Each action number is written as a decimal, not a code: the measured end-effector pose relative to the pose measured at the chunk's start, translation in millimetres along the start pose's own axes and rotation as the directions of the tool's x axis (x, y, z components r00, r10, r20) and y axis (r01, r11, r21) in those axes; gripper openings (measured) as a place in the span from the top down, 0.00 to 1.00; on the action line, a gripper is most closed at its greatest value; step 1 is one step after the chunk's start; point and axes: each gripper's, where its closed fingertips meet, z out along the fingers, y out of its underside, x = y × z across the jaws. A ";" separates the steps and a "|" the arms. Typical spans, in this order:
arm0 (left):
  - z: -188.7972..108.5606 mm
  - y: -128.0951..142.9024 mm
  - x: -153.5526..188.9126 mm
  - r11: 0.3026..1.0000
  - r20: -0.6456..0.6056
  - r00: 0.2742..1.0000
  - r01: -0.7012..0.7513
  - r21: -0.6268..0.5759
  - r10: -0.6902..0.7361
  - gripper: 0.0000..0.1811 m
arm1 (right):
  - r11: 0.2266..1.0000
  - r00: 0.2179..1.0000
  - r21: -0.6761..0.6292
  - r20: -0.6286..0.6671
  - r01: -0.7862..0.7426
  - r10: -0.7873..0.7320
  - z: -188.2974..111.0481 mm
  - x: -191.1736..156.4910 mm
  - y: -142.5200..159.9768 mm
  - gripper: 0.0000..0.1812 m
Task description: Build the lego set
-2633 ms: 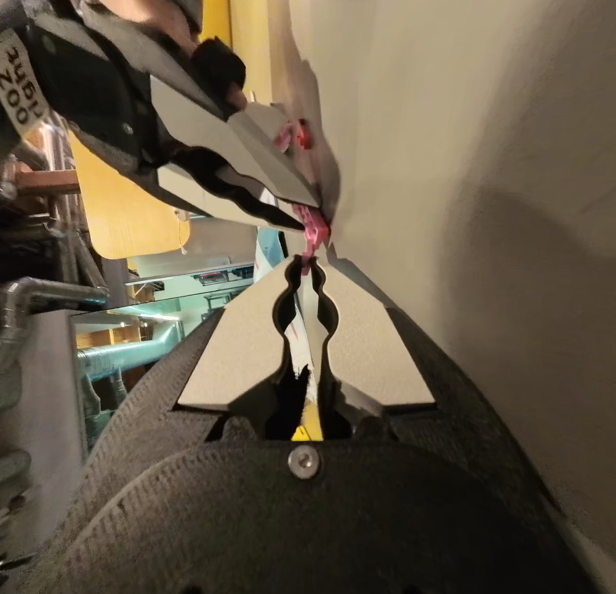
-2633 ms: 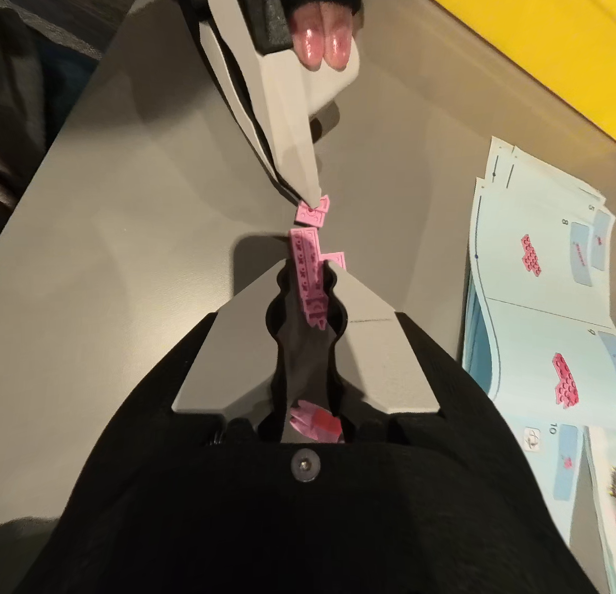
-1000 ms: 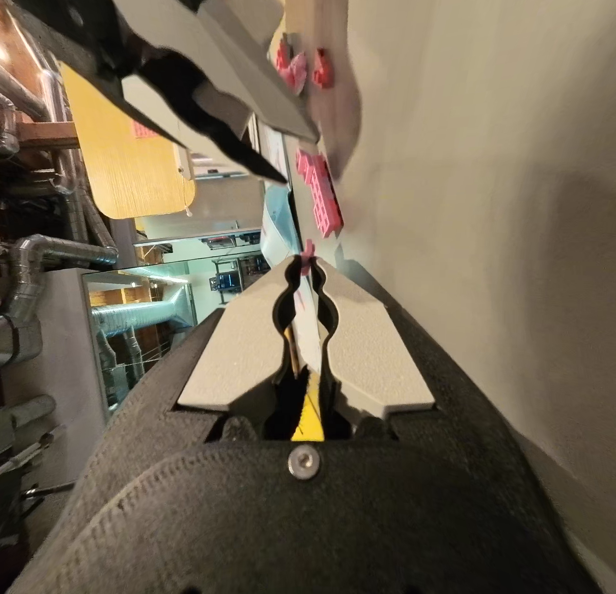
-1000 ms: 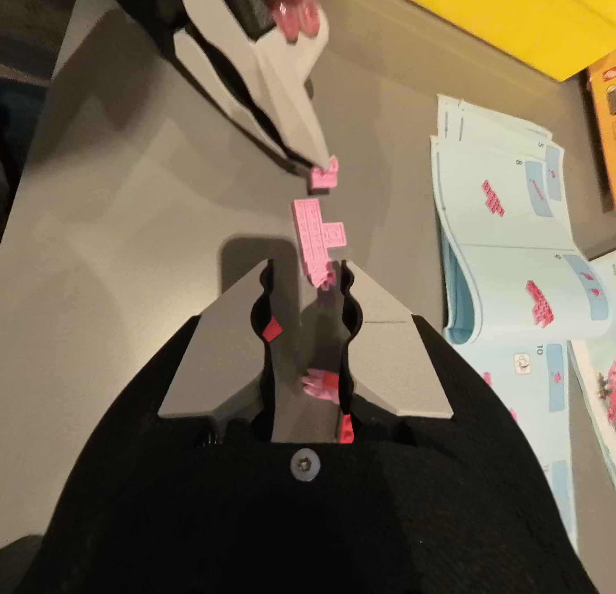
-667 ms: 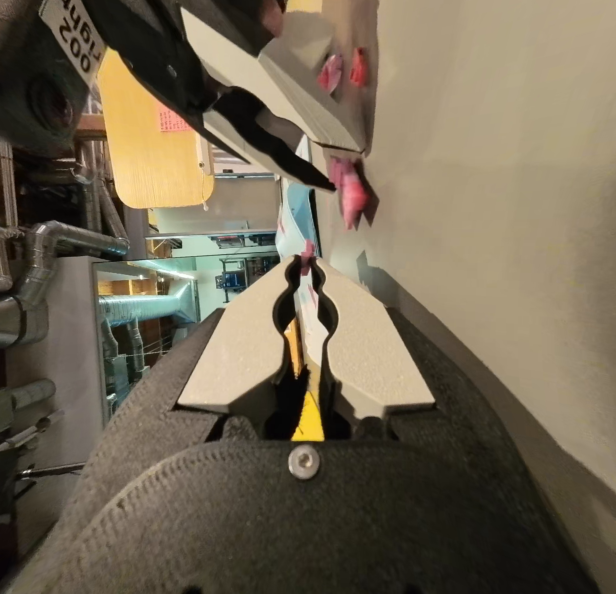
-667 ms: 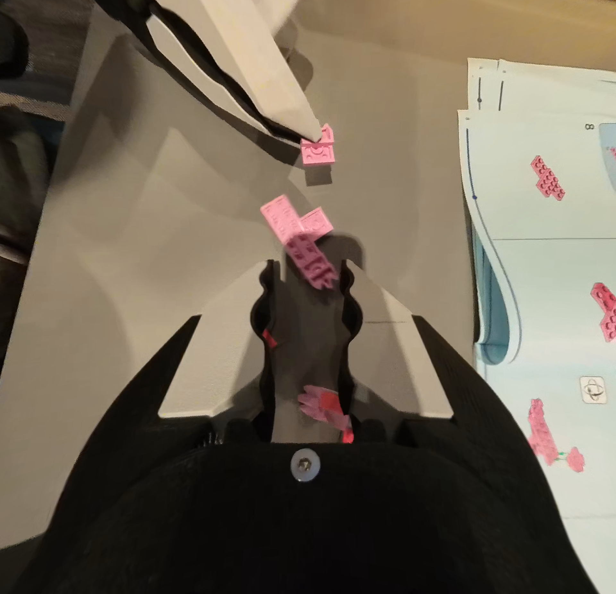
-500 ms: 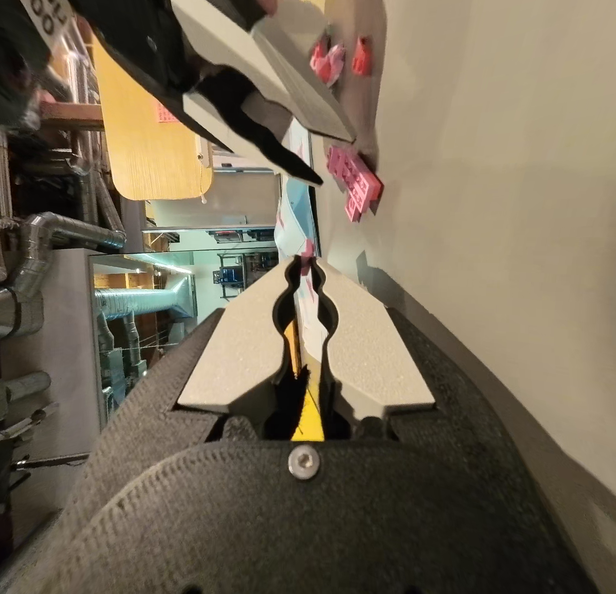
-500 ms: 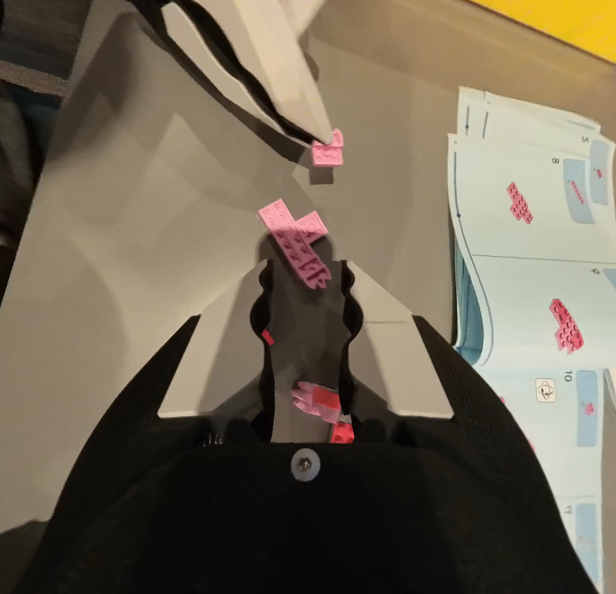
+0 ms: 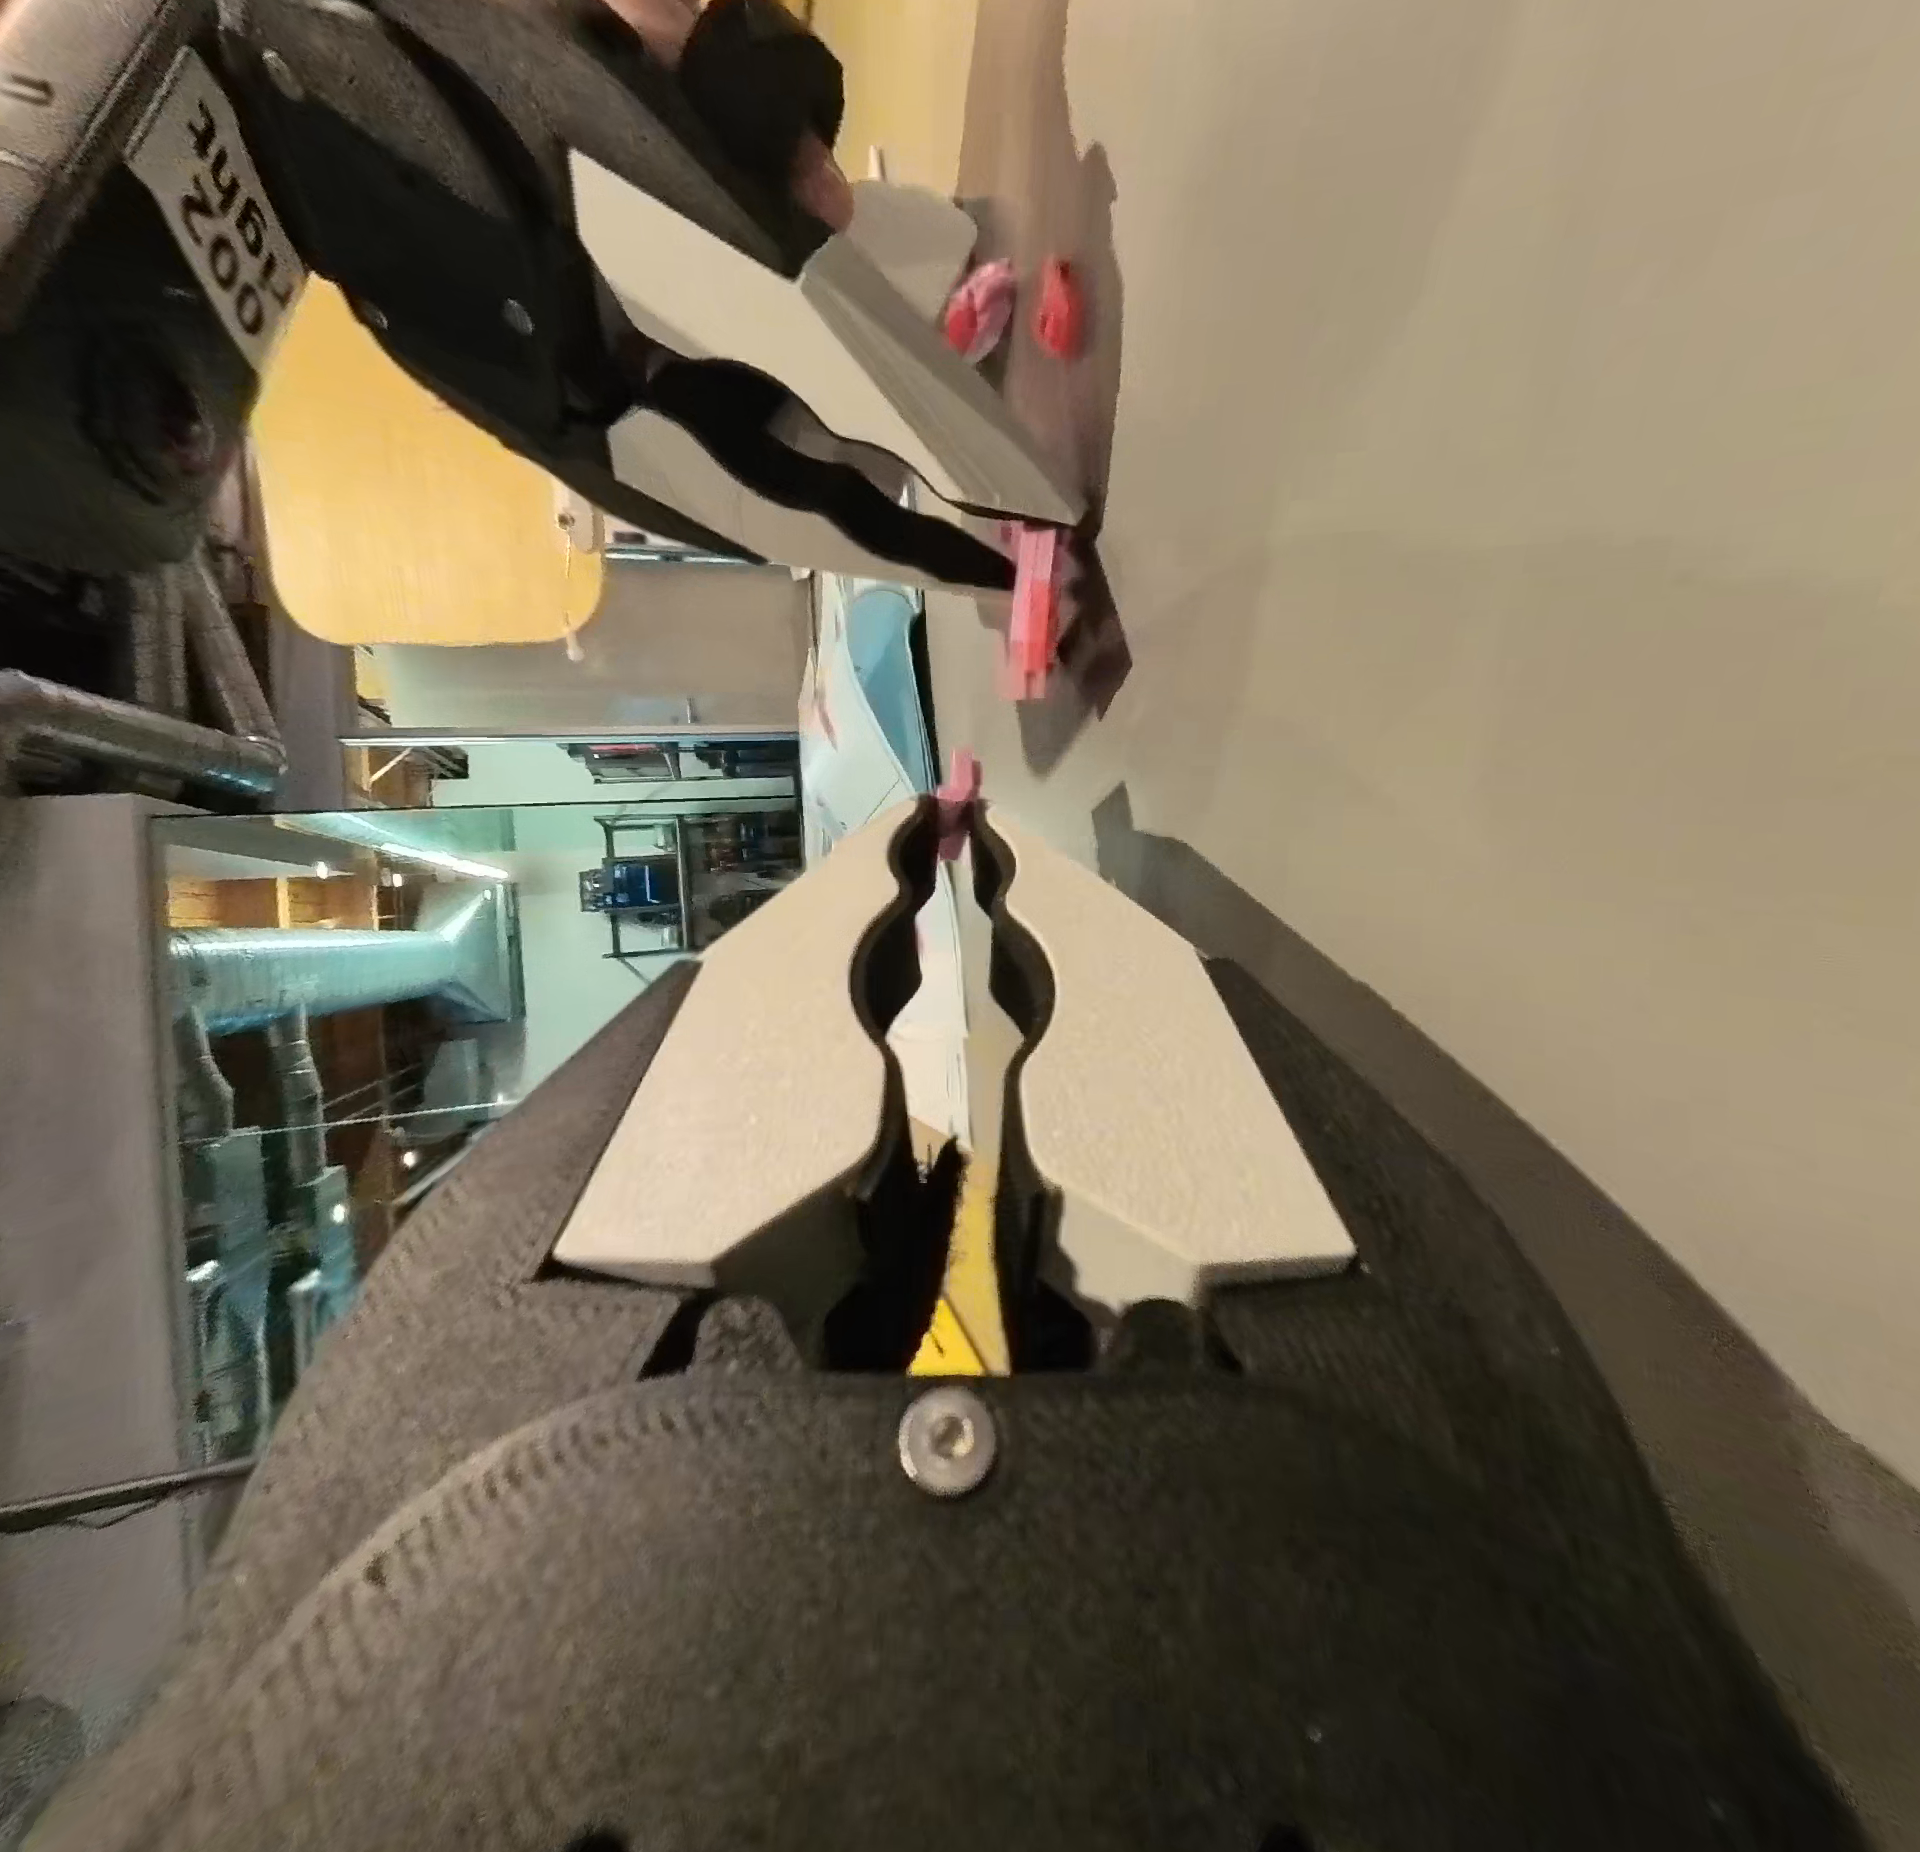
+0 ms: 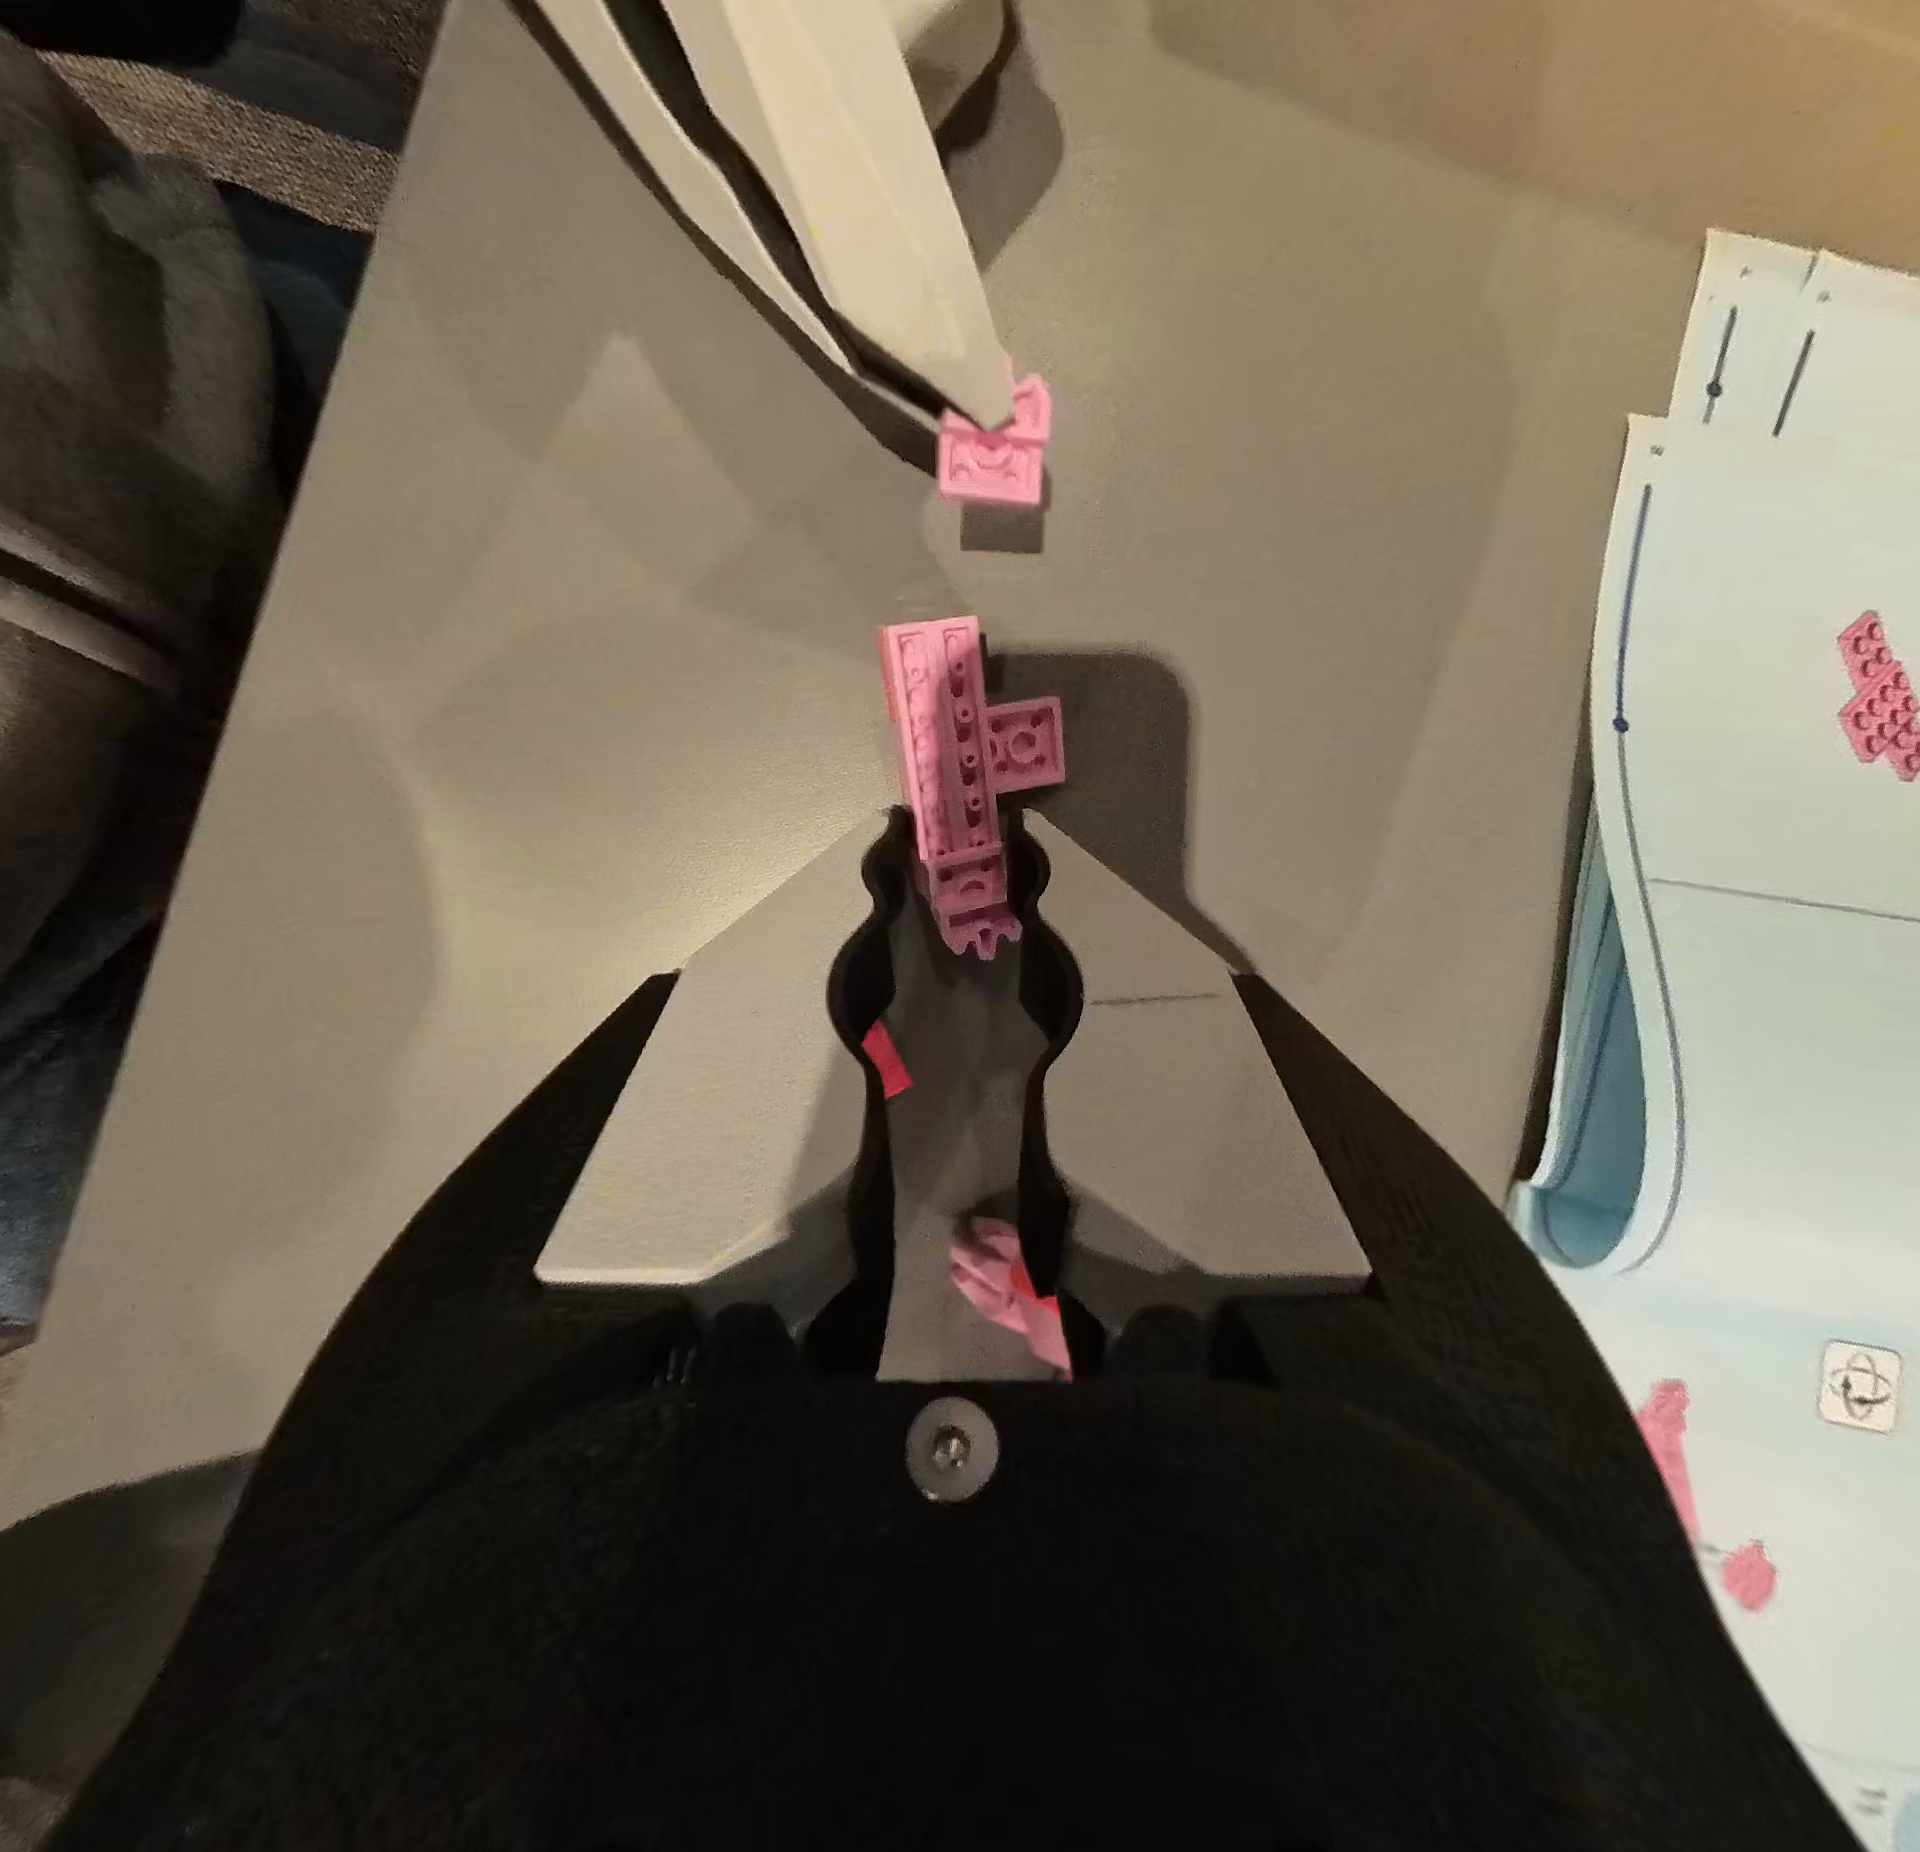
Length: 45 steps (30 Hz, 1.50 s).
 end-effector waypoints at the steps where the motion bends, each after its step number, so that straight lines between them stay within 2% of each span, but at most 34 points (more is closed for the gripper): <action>1: -2.5 -2.3 -0.5 1.000 0.004 1.000 0.014 -0.002 -0.014 0.97 | 1.000 1.000 0.007 0.012 -0.018 0.018 -2.0 -3.5 -0.4 0.91; 5: -10.4 -12.4 -1.3 0.995 0.026 0.995 0.093 -0.038 -0.092 0.97 | 0.995 0.995 0.041 0.039 -0.088 0.087 -15.9 -25.0 -2.6 0.91; 10: -17.0 -51.2 -8.8 0.975 0.057 0.974 0.220 0.023 -0.221 0.97 | 0.987 0.985 0.048 -0.075 -0.151 0.154 -40.5 -52.3 11.1 0.91; 16: -15.4 -86.6 -4.4 0.978 0.081 0.975 0.204 0.040 -0.206 0.97 | 0.993 0.981 -0.078 -0.183 -0.084 0.068 -40.9 -109.1 47.8 0.91; 19: -14.9 -103.1 -3.3 0.977 0.101 0.973 0.206 0.047 -0.210 0.97 | 0.996 0.968 -0.072 -0.249 -0.061 0.041 -40.5 -117.1 57.3 0.91; 23: -15.4 -116.6 -3.0 0.975 0.117 0.968 0.217 0.045 -0.221 0.97 | 0.997 0.932 -0.025 -0.359 -0.072 0.058 -49.5 -119.9 59.1 0.79; 25: -18.6 -119.4 -3.8 0.975 0.125 0.967 0.219 0.037 -0.222 0.97 | 0.999 0.901 0.002 -0.433 -0.033 0.030 -52.5 -128.4 53.9 0.76; 29: -28.1 -120.2 -8.9 0.972 0.141 0.962 0.234 0.029 -0.235 0.97 | 0.996 0.874 0.078 -0.486 0.035 0.007 -35.4 -152.6 35.3 0.66; 32: -33.7 -118.1 -12.4 0.971 0.149 0.960 0.238 0.015 -0.238 0.97 | 0.996 0.851 0.090 -0.524 0.019 0.031 -26.6 -148.6 32.9 0.57; 34: -38.3 -117.9 -13.7 0.973 0.158 0.961 0.230 0.002 -0.227 0.97 | 0.997 0.838 0.083 -0.543 -0.006 0.050 -24.0 -144.1 35.4 0.53; 38: -47.9 -117.6 -12.4 0.974 0.169 0.961 0.225 -0.022 -0.218 0.97 | 1.000 0.833 -0.013 -0.553 -0.013 0.003 -12.8 -145.9 49.2 0.52; 42: -54.1 -116.5 -7.8 0.972 0.169 0.961 0.229 -0.042 -0.219 0.97 | 0.997 0.753 -0.074 -0.653 0.038 -0.077 -19.1 -144.2 50.0 0.67; 45: -56.5 -117.2 -4.3 0.973 0.163 0.963 0.227 -0.050 -0.217 0.97 | 0.985 0.645 -0.137 -0.744 0.108 -0.174 -25.5 -145.0 47.2 0.82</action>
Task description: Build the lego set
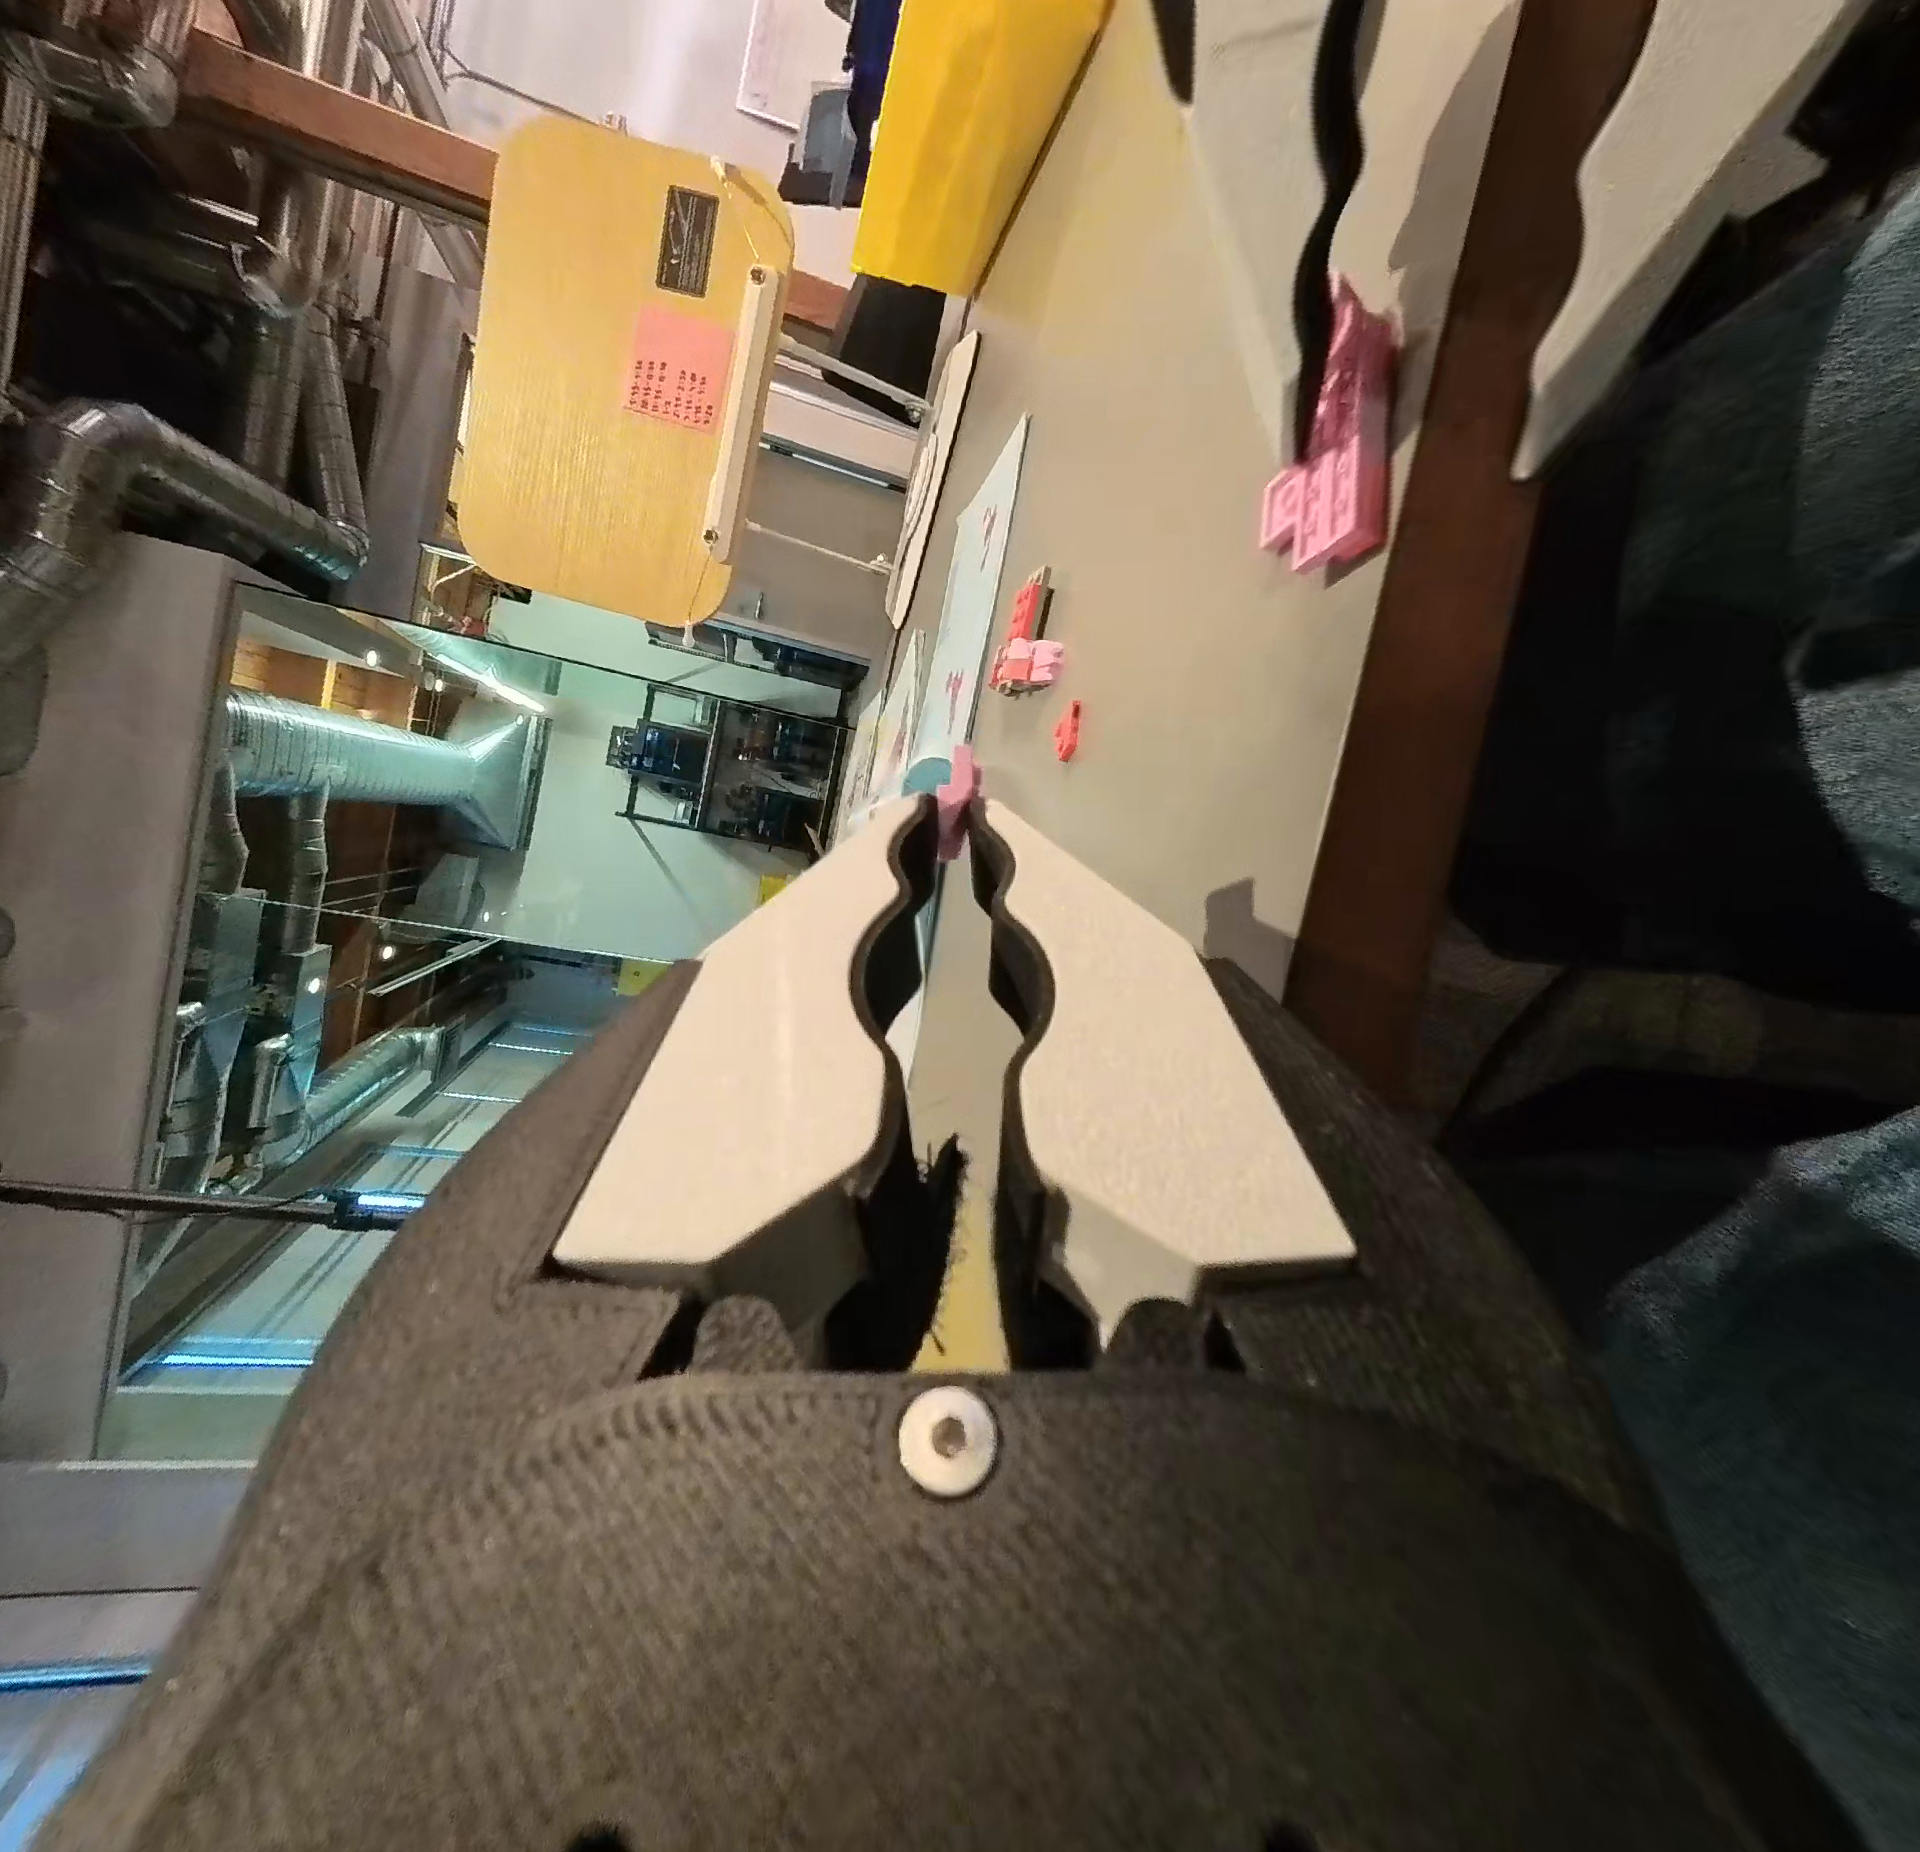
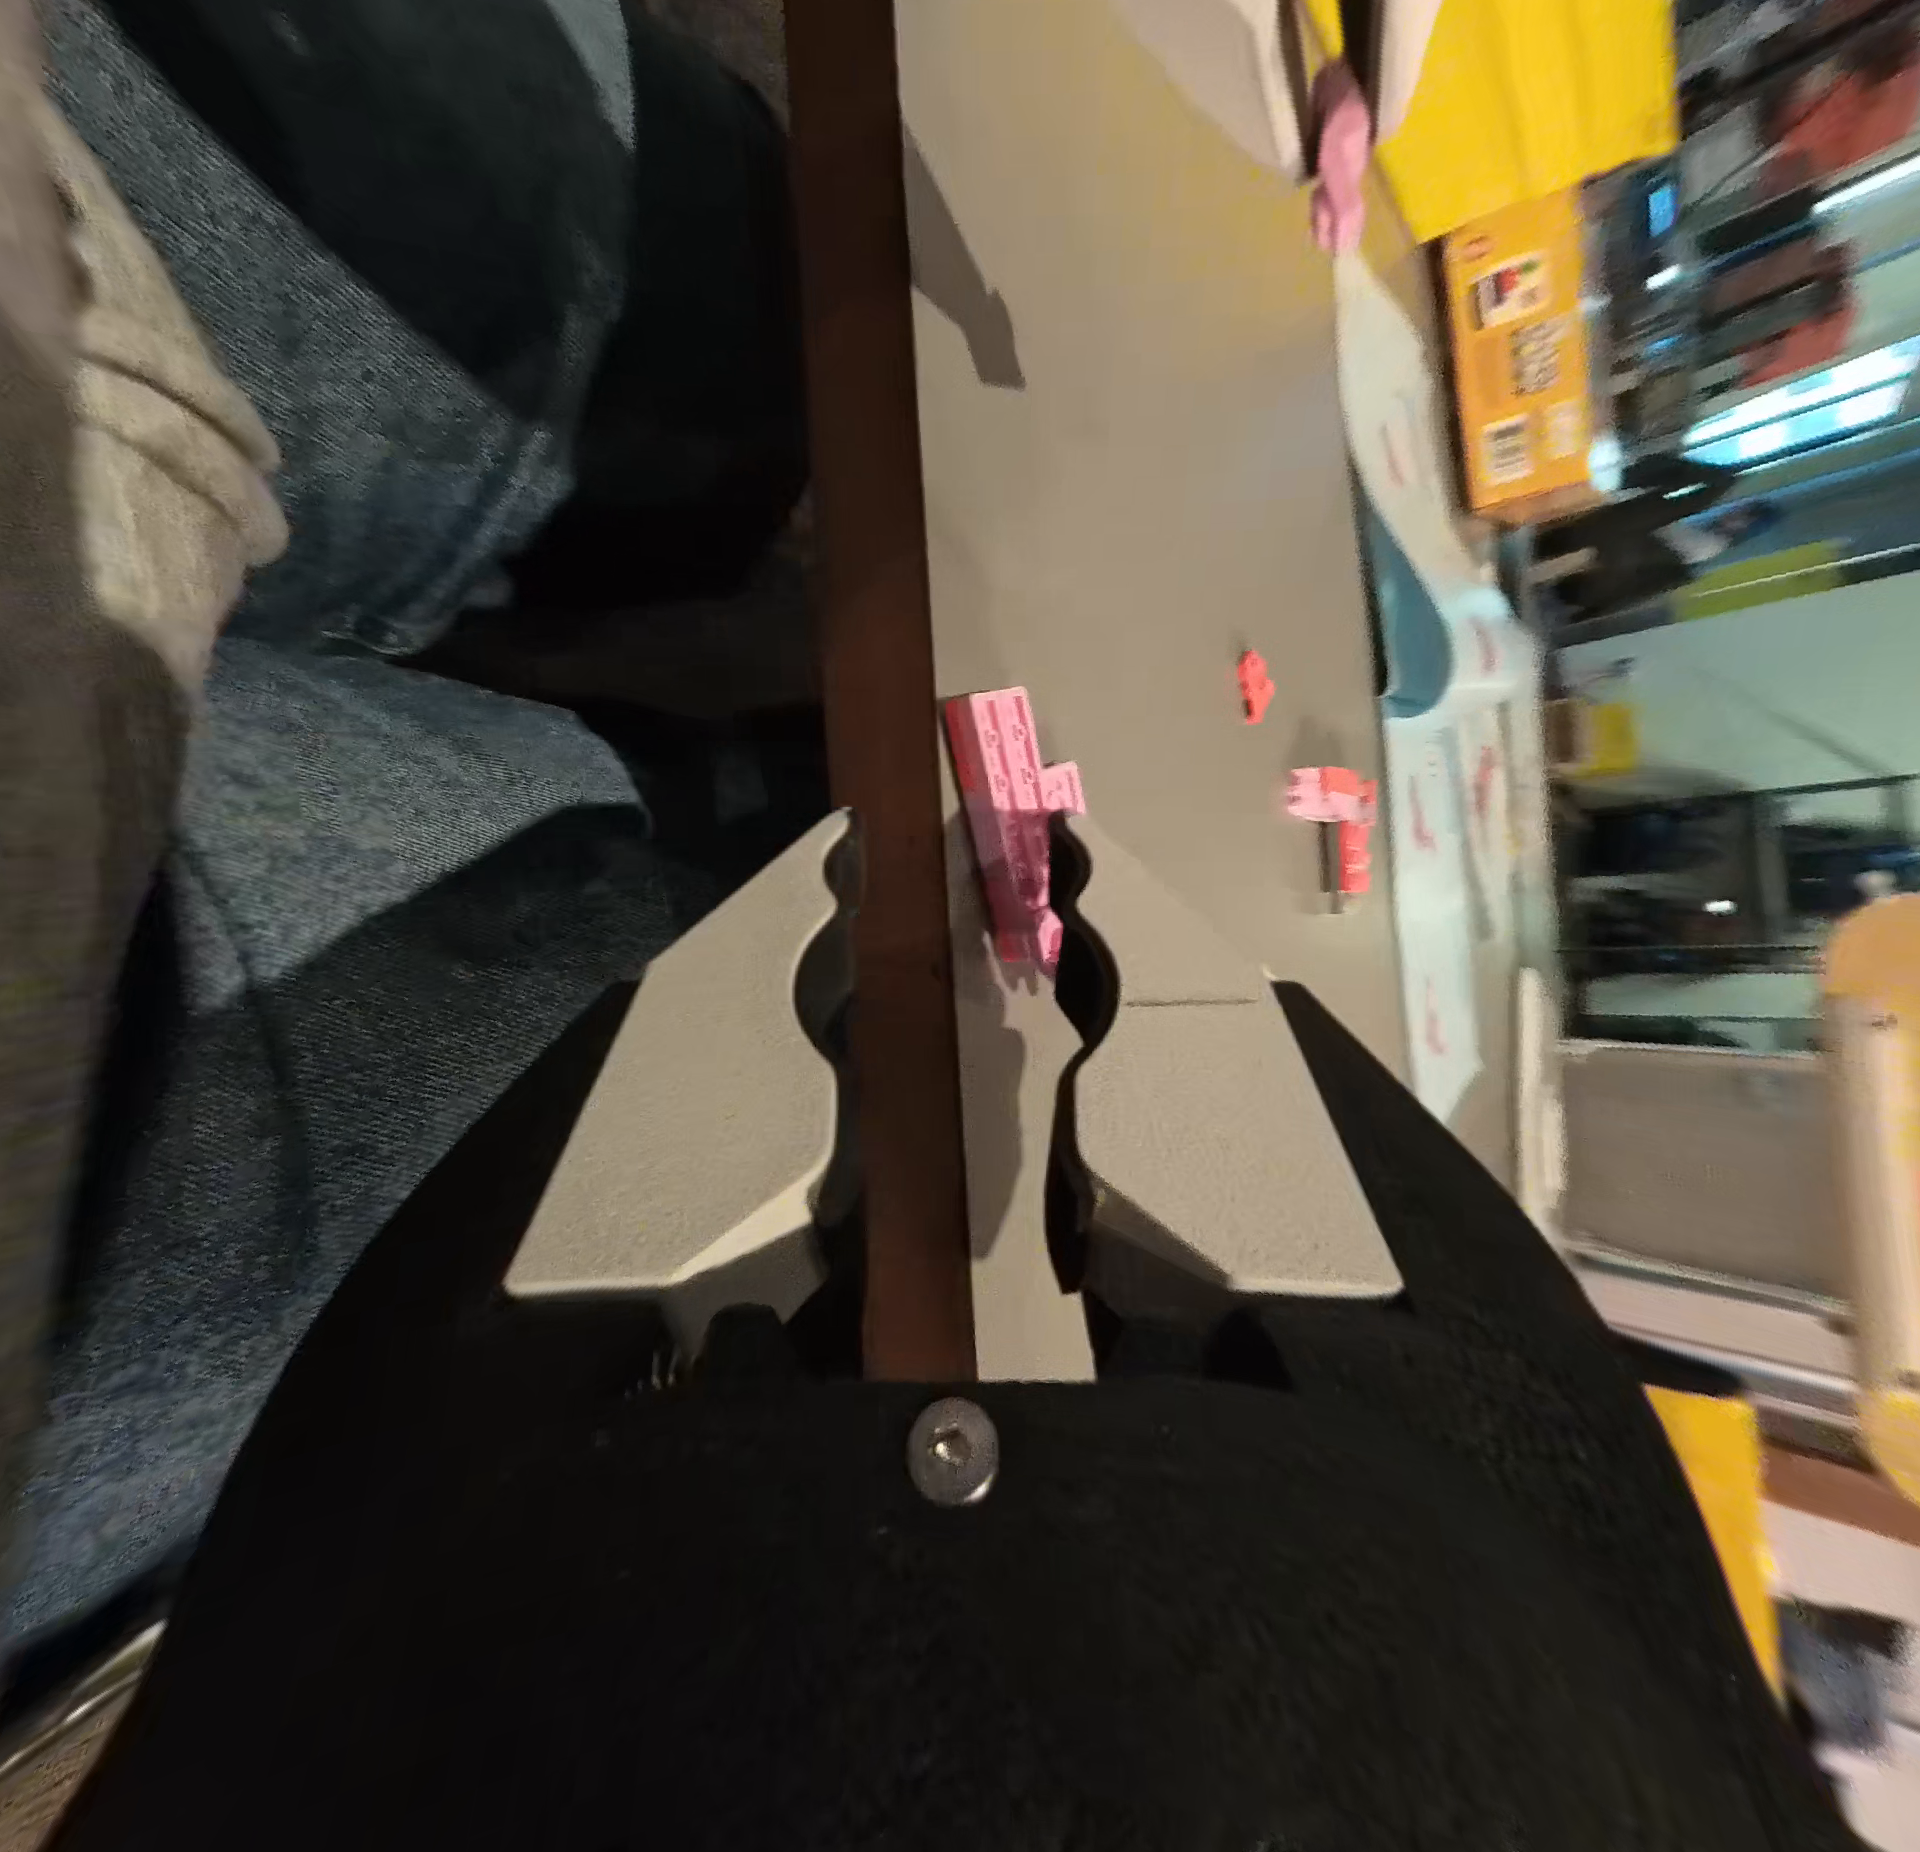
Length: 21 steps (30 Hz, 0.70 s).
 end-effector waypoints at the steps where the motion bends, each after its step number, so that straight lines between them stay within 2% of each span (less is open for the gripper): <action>1: -0.8 0.1 0.9 1.000 -0.003 1.000 -0.001 -0.002 0.001 0.97 | 1.000 0.999 0.001 -0.037 0.025 -0.025 -2.1 0.3 -1.4 0.85; 4: -2.8 0.3 2.5 1.000 -0.005 1.000 -0.003 -0.004 0.003 0.97 | 0.999 0.994 -0.011 -0.100 0.040 -0.040 -8.2 1.5 -3.2 0.93; 8: -2.6 0.6 4.4 1.000 -0.014 1.000 0.010 0.001 -0.010 0.97 | 0.999 0.997 -0.016 -0.060 0.044 -0.045 -13.0 4.6 -2.6 0.94; 12: 7.4 3.4 2.1 0.999 -0.031 0.998 0.052 0.001 -0.052 0.97 | 0.999 0.998 0.026 -0.057 0.022 -0.021 -12.8 37.4 -13.4 0.96; 16: 29.8 16.0 -20.4 0.996 0.014 0.996 0.090 -0.011 -0.089 0.97 | 0.990 0.986 0.062 -0.124 0.123 -0.115 14.4 83.1 -26.2 0.97; 21: 71.0 58.0 -48.8 0.997 0.061 0.998 -0.013 -0.080 0.018 0.97 | 0.962 0.946 0.058 -0.210 0.266 -0.248 65.4 135.4 -42.1 0.96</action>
